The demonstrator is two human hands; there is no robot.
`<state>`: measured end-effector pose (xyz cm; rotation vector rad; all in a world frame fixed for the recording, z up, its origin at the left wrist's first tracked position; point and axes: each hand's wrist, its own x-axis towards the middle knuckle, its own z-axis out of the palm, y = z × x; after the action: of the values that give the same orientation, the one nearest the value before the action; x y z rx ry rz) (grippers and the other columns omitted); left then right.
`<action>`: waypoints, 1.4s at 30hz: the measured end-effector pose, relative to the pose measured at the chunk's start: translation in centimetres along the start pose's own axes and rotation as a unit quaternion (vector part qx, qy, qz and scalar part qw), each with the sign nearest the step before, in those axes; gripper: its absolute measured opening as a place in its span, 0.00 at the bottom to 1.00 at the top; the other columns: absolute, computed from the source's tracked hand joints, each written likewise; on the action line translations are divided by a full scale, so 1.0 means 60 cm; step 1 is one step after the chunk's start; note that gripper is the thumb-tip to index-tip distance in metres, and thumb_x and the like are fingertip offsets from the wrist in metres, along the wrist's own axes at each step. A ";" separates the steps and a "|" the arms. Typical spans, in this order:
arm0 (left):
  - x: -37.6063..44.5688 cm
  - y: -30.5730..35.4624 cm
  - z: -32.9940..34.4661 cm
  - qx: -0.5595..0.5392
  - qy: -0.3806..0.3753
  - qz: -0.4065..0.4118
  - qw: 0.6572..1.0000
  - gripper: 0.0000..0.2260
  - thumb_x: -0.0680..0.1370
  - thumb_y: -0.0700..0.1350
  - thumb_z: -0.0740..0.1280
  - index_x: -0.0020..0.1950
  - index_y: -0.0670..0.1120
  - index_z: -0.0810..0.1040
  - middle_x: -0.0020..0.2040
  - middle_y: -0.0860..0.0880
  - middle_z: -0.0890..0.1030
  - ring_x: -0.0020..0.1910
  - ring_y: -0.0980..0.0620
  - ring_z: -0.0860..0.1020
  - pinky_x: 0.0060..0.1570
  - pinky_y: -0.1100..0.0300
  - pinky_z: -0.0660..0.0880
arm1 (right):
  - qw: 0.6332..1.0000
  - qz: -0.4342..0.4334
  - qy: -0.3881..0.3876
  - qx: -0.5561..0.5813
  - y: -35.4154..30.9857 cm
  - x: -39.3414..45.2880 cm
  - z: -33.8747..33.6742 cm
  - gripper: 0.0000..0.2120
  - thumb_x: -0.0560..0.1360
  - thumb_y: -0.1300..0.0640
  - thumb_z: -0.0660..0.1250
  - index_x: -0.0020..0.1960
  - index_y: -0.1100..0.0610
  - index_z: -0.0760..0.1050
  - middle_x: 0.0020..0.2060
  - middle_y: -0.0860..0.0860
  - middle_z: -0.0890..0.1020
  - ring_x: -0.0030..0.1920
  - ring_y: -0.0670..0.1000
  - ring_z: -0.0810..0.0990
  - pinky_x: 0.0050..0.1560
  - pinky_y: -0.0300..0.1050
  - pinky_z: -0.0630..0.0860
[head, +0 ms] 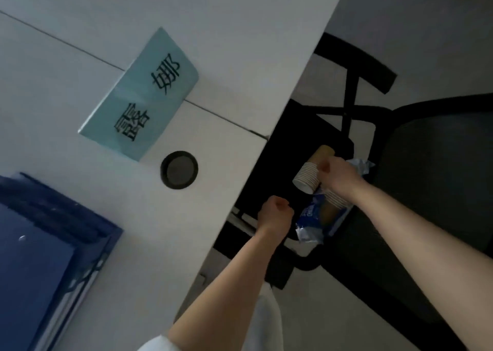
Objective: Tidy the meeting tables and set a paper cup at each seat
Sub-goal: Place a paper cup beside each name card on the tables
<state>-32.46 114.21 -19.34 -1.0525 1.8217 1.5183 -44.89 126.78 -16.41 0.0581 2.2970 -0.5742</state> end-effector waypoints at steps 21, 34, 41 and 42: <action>0.252 0.003 0.181 -0.025 0.006 -0.020 0.999 0.34 0.73 0.42 0.74 0.75 0.42 0.62 0.65 0.44 0.75 0.54 0.52 0.75 0.45 0.67 0.72 | 0.996 0.002 -0.060 -0.063 0.117 0.306 0.012 0.13 0.76 0.64 0.57 0.34 0.55 0.62 0.31 0.54 0.67 0.30 0.49 0.65 0.28 0.42 0.60; 0.040 0.106 0.076 -0.037 0.120 0.100 0.987 0.36 0.72 0.46 0.73 0.76 0.49 0.59 0.68 0.48 0.64 0.57 0.58 0.67 0.55 0.63 0.67 | 0.995 -0.023 -0.001 0.093 0.051 0.145 -0.075 0.19 0.82 0.50 0.53 0.70 0.56 0.68 0.64 0.56 0.75 0.61 0.55 0.74 0.56 0.42 0.70; -0.151 0.135 -0.024 -0.188 0.175 0.198 0.946 0.36 0.70 0.47 0.75 0.73 0.54 0.61 0.68 0.54 0.69 0.66 0.57 0.70 0.68 0.55 0.70 | 0.987 -0.013 0.015 0.156 -0.024 -0.067 -0.053 0.25 0.78 0.40 0.56 0.61 0.59 0.74 0.53 0.54 0.80 0.52 0.54 0.76 0.52 0.49 0.76; -0.172 0.131 -0.038 -0.198 0.174 0.209 0.942 0.36 0.70 0.46 0.75 0.73 0.54 0.61 0.68 0.54 0.70 0.67 0.56 0.70 0.68 0.52 0.70 | 0.983 -0.013 0.008 0.182 -0.037 -0.101 -0.043 0.24 0.79 0.40 0.56 0.60 0.59 0.75 0.53 0.56 0.80 0.52 0.54 0.77 0.48 0.48 0.75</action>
<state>-33.18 114.75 -6.18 -1.2354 2.1325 2.1316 -42.79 126.66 -9.80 0.2082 2.1834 -1.0048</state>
